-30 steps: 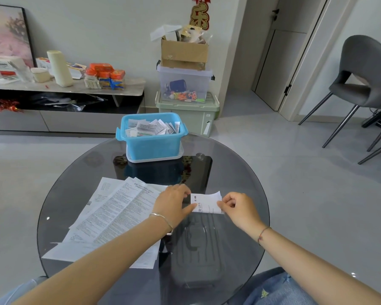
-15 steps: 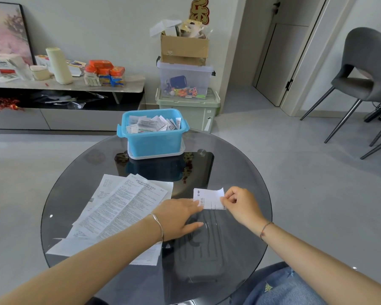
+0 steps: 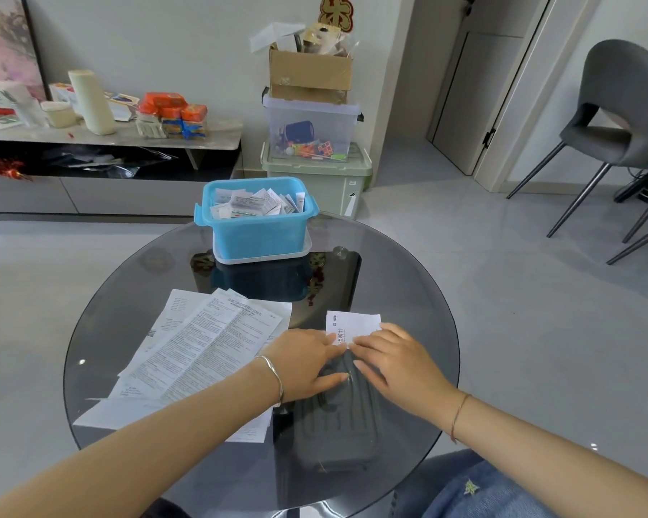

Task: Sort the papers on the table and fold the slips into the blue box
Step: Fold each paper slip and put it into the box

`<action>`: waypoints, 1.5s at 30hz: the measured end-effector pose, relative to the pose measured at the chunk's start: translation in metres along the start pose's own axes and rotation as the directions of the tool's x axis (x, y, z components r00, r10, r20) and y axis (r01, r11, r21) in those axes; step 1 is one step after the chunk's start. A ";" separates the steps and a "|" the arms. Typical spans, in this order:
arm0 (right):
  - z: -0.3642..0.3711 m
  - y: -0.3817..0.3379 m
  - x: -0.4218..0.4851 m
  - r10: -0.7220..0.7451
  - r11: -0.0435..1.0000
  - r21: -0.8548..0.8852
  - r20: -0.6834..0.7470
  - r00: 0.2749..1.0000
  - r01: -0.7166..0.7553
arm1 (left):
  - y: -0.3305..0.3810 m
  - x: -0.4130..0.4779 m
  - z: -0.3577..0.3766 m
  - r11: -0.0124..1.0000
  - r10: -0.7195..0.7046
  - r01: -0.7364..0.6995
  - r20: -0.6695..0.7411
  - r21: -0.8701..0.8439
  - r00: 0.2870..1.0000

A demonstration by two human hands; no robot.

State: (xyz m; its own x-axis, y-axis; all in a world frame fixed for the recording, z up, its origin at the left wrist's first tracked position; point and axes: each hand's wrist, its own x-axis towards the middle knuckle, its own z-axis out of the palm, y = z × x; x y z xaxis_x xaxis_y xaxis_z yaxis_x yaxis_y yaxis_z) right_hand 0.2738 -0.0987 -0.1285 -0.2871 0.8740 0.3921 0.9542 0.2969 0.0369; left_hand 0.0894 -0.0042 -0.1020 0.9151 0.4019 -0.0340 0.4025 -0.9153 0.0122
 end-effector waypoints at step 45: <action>-0.046 0.007 0.029 0.543 -0.017 0.840 0.463 0.701 -0.542 | -0.004 0.017 -0.023 0.047 -0.449 0.280 0.230 -0.959 0.863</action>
State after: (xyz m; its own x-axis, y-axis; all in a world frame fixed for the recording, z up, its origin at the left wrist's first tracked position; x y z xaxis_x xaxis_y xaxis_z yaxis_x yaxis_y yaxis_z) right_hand 0.2756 -0.0891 -0.0748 0.2777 0.9518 -0.1306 0.0685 -0.1553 -0.9855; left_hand 0.1037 0.0067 -0.0793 0.6034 0.7524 -0.2643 0.3001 0.0929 0.9494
